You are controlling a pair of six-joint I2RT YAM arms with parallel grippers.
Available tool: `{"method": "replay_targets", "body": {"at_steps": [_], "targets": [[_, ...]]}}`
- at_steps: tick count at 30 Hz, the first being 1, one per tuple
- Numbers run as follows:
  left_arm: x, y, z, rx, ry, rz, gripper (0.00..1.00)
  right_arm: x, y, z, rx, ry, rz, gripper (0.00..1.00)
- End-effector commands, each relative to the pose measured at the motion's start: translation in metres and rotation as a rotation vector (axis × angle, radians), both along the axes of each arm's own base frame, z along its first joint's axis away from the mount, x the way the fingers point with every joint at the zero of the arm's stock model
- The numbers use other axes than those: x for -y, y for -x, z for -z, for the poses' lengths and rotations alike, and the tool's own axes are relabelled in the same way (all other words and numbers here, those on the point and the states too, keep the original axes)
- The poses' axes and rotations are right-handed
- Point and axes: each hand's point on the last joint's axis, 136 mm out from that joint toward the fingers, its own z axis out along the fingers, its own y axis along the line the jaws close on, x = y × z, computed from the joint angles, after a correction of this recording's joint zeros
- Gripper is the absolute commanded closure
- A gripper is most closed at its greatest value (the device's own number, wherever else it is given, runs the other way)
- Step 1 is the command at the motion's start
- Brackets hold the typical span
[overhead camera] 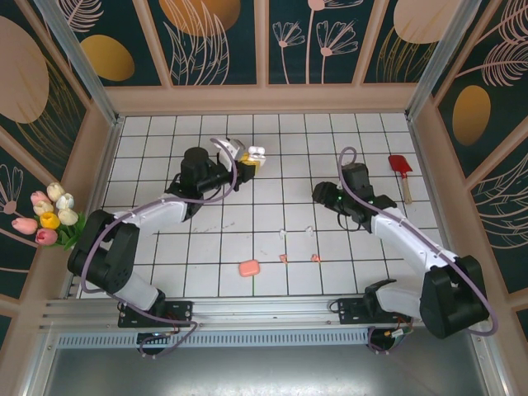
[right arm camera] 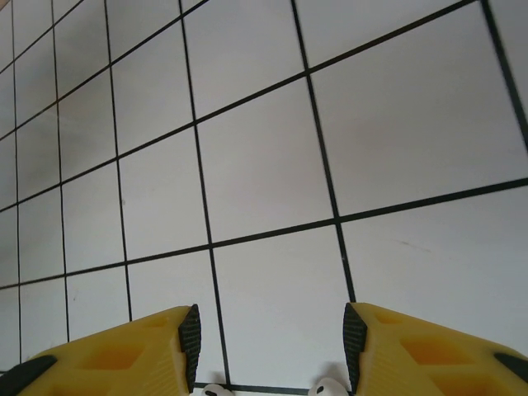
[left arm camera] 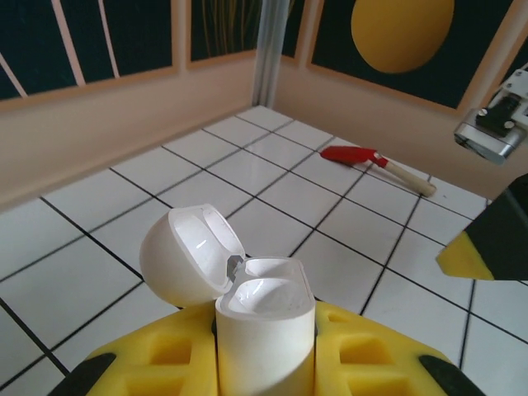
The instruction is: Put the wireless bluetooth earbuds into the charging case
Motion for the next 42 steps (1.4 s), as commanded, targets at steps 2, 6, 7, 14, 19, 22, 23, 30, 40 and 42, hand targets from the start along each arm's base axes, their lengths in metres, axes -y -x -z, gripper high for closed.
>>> {"method": "replay_targets", "body": {"at_steps": [2,6,7,14,19,22,23,30,40,42], "targets": [[-0.011,-0.004,-0.049,0.253,0.097,-0.110,1.00,0.013,0.003,0.000,-0.008,0.006,0.106,0.49],[-0.027,0.008,-0.064,0.399,0.187,-0.181,1.00,0.011,0.003,0.003,-0.031,0.031,0.109,0.49],[-0.031,0.010,-0.066,0.426,0.208,-0.198,1.00,0.010,0.003,0.004,-0.037,0.037,0.102,0.49],[-0.040,0.014,-0.080,0.533,0.296,-0.248,1.00,-0.021,0.004,-0.002,-0.036,0.016,-0.007,0.49],[-0.046,0.019,-0.074,0.567,0.344,-0.272,1.00,-0.039,0.006,0.004,-0.074,0.053,-0.027,0.49],[-0.045,0.024,-0.071,0.584,0.336,-0.266,1.00,-0.050,0.008,0.010,-0.095,0.071,-0.021,0.49],[-0.045,0.025,-0.069,0.589,0.330,-0.269,1.00,-0.054,0.008,0.013,-0.105,0.073,-0.019,0.49],[-0.057,0.025,-0.065,0.618,0.304,-0.339,1.00,-0.087,0.020,0.043,-0.189,0.167,-0.051,0.49],[-0.058,0.022,-0.052,0.623,0.272,-0.355,1.00,-0.105,0.054,0.081,-0.307,0.319,-0.049,0.50],[-0.057,0.024,-0.051,0.624,0.270,-0.345,1.00,-0.108,0.060,0.082,-0.318,0.300,-0.033,0.49]]}}
